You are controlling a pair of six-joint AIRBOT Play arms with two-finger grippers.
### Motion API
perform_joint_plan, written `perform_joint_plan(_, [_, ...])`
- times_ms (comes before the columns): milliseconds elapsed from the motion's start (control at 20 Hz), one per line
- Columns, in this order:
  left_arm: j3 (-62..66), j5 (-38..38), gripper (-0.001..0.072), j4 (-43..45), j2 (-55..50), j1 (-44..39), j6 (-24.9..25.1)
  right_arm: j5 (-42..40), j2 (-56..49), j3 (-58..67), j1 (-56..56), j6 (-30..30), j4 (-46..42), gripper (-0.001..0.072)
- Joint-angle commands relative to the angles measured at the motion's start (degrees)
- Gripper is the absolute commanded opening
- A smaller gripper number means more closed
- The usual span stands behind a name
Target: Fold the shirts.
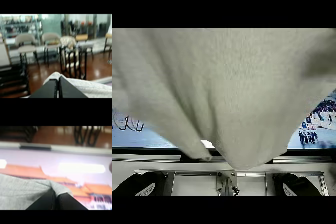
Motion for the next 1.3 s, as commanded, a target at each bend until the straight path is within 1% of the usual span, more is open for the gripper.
perform_joint_plan(0, [-0.81, -0.31, 0.0035, 4.33, -9.51, 0.57, 0.22, 6.47, -12.7, 0.2, -0.04, 0.5, -7.32, 0.0074])
perform_joint_plan(100, [-0.81, -0.35, 0.0035, 4.31, -16.55, 1.79, 0.15, 5.14, -21.42, 0.2, -0.04, 1.18, -8.96, 0.0074])
perform_joint_plan(300, [-0.81, -2.19, 0.0036, 4.07, -30.62, 3.02, -0.07, 0.59, -37.53, 0.22, -0.04, 5.75, -8.72, 0.0074])
perform_joint_plan(400, [-0.81, -2.47, 0.0036, 2.99, -36.87, 2.64, -2.29, 1.09, -43.69, 0.2, -0.04, 8.46, -8.13, 0.0075])
perform_joint_plan(500, [-0.81, -3.82, 0.0036, 0.63, -41.88, 1.97, -3.1, 2.1, -48.09, 0.2, -0.04, 9.05, -4.11, 0.0075])
perform_joint_plan(600, [-0.81, -7.1, 0.0041, -2.25, -45.33, 1.29, -3.74, 1.53, -50.53, 0.22, -0.04, 9.11, 1.62, 0.0084])
perform_joint_plan(650, [-0.79, -9.38, 0.0123, -2.67, -46.42, 0.83, -4.42, 0.59, -50.8, 0.22, -0.04, 9.09, 3.08, 0.0121])
perform_joint_plan(700, [-0.81, -12.15, 0.0332, -2.38, -46.82, 0.48, -4.04, 0.33, -50.47, 0.22, -0.04, 8.74, 3.26, 0.0349])
perform_joint_plan(750, [-0.76, -15.65, 0.058, -1.88, -46.66, 0.44, -2.6, 1.09, -49.68, 0.22, -0.26, 6.88, 2.47, 0.0494])
perform_joint_plan(800, [-0.44, -20.15, 0.0671, -0.24, -46.23, 0.59, -0.92, 2.91, -48.3, 0.22, -0.59, 4.31, 0.92, 0.0499])
perform_joint_plan(850, [0.42, -26.34, 0.0669, 2.1, -45.75, 0.92, 0.52, 5.38, -46.66, 0.22, -1.22, 1.6, -0.87, 0.0498])
perform_joint_plan(900, [1.51, -34.6, 0.0666, 3.48, -45.27, 1.64, 1.99, 8.72, -44.65, 0.22, -2.36, -1.86, -2.19, 0.0499])
perform_joint_plan(950, [1.81, -42.14, 0.0648, 3.15, -44.63, 2.67, 2.62, 11.98, -42.84, 0.22, -4.04, -5.14, -2.21, 0.0498])
perform_joint_plan(1000, [1.53, -49.2, 0.0573, 0.44, -44.06, 4.13, 2.58, 15.58, -41.2, 0.2, -6.69, -6.97, -0.81, 0.0498])
perform_joint_plan(1050, [0.35, -53.59, 0.0566, -5.95, -43.3, 5.81, 2.56, 18.88, -39.89, 0.11, -9.79, -7.72, 2.6, 0.0497])
perform_joint_plan(1100, [-1.99, -54.93, 0.0565, -13.73, -42.16, 7.19, 2.56, 21.59, -38.38, -0.81, -13.68, -8.31, 8.24, 0.0498])
perform_joint_plan(1150, [-5.81, -54.38, 0.0564, -20.96, -40.52, 8.04, 2.56, 23.56, -36.94, -2.43, -17.27, -8.98, 13.55, 0.0498])
perform_joint_plan(1200, [-10.01, -52.76, 0.0558, -23.96, -38.75, 8.11, 2.12, 24.57, -35.19, -5.05, -20.83, -9.38, 17.86, 0.0498])
perform_joint_plan(1250, [-14.84, -50.21, 0.0535, -24.2, -36.79, 7.58, 2.1, 24.57, -33.18, -8.44, -23.71, -9.38, 20.35, 0.0498])
